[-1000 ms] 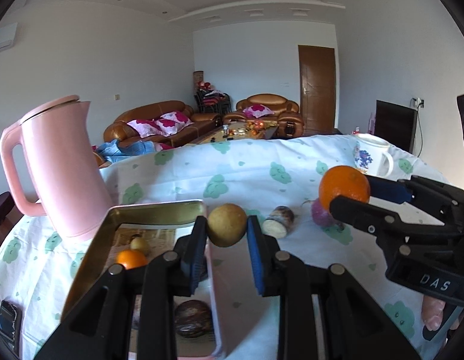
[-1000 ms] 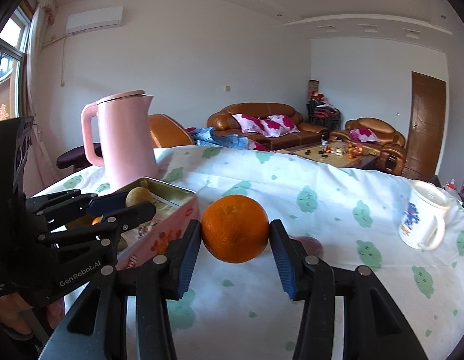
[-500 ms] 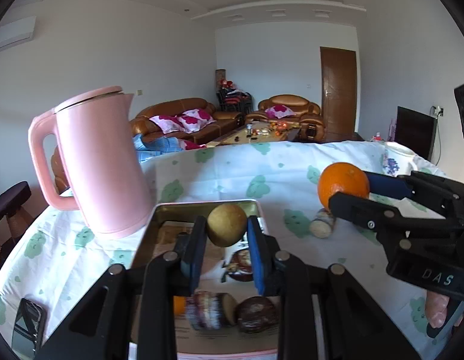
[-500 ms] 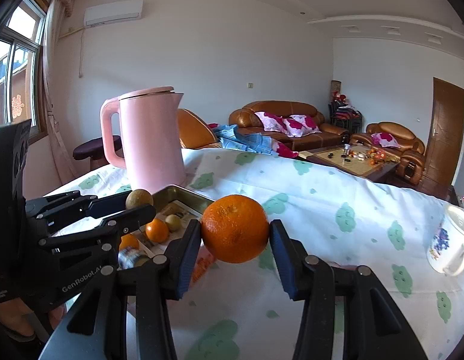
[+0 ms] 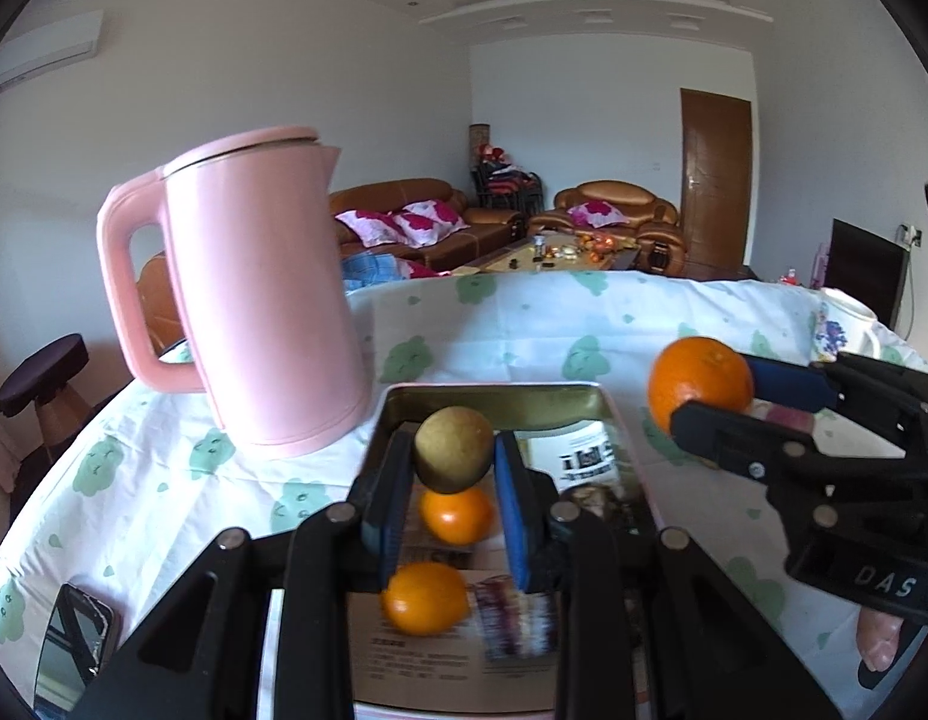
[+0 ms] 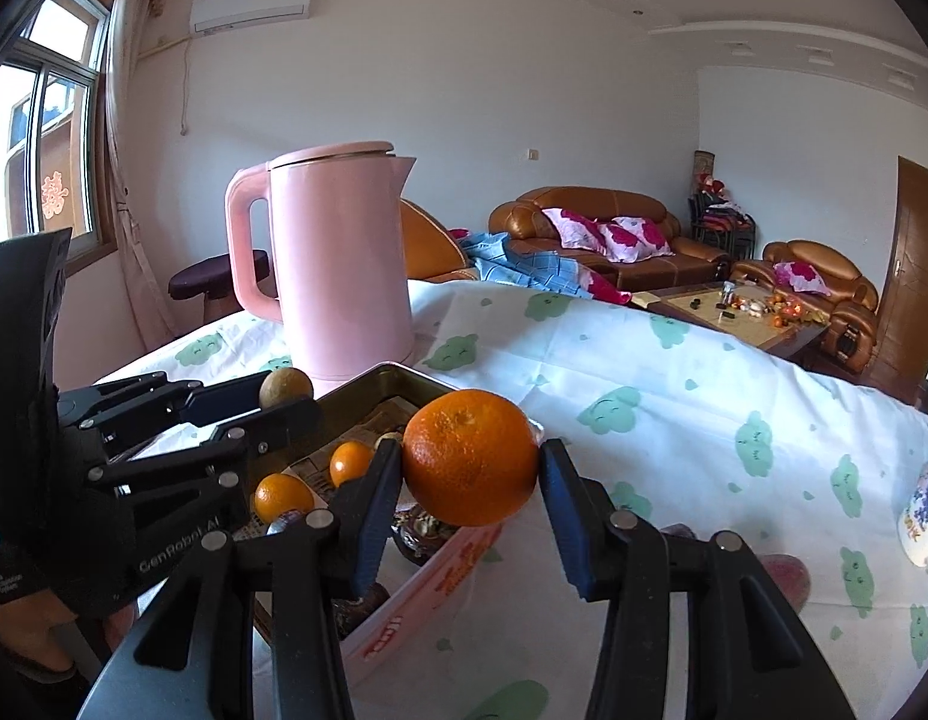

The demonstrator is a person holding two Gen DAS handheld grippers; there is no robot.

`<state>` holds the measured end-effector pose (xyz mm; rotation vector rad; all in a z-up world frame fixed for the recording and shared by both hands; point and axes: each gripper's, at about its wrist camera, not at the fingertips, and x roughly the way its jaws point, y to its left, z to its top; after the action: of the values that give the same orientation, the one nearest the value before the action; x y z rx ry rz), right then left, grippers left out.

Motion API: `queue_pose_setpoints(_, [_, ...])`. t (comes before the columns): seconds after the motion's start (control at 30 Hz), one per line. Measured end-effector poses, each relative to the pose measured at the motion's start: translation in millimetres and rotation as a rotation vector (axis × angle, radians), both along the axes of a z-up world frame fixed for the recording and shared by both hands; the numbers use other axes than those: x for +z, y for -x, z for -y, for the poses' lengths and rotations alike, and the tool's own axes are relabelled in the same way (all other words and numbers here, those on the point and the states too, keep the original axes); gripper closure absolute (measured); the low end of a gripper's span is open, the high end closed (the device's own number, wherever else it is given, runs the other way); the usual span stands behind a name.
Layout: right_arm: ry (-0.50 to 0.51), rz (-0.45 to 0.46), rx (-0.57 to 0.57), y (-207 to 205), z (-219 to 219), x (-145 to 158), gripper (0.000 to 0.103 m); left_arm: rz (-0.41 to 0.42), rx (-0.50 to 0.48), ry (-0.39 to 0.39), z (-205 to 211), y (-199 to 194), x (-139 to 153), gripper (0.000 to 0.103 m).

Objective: Organize fruits
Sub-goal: 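Carry the yellow fruit and the orange over the tin box with both tools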

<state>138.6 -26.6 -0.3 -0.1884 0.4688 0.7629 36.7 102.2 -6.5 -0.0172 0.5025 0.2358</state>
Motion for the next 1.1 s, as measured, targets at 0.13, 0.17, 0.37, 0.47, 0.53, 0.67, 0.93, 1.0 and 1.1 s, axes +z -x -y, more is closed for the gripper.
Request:
queue_pose_setpoints(0.13, [0.003,-0.009,0.009,-1.4,-7.3,-2.6,0.054,-0.01,0.016,0.002,-8.5,-0.7,-2.2,0.075])
queue_pose_setpoints(0.17, [0.005,-0.012,0.013,-1.7,-9.7,-3.4,0.054,-0.014,0.016,0.003,-10.2,-1.4,-3.0,0.075])
queue_pose_setpoints(0.37, [0.018,-0.014,0.028,-0.9,-19.8,-6.6,0.054,-0.023,0.024,0.005,-15.2,-1.9,-4.9,0.075])
queue_pose_setpoints(0.47, [0.022,-0.016,0.032,-2.3,-23.6,-7.9,0.054,-0.03,0.031,0.007,-19.3,-3.5,-6.4,0.075])
queue_pose_setpoints(0.53, [0.027,-0.021,0.036,-3.1,-26.3,-9.5,0.054,-0.034,0.034,0.008,-20.3,-4.7,-7.0,0.075])
queue_pose_setpoints(0.67, [0.039,-0.027,0.043,-4.6,-32.3,-14.3,0.054,-0.046,0.035,0.008,-22.1,-7.2,-10.2,0.075])
queue_pose_setpoints(0.93, [0.054,-0.041,0.055,-7.5,-41.0,-21.2,0.054,-0.074,0.03,0.007,-23.9,-13.8,-18.3,0.075])
queue_pose_setpoints(1.0, [0.057,-0.044,0.057,-8.1,-42.5,-23.0,0.054,-0.08,0.03,0.005,-24.6,-15.2,-20.2,0.075])
queue_pose_setpoints(1.1, [0.063,-0.053,0.061,-9.0,-44.1,-25.8,0.054,-0.087,0.03,0.008,-25.4,-17.0,-22.2,0.075])
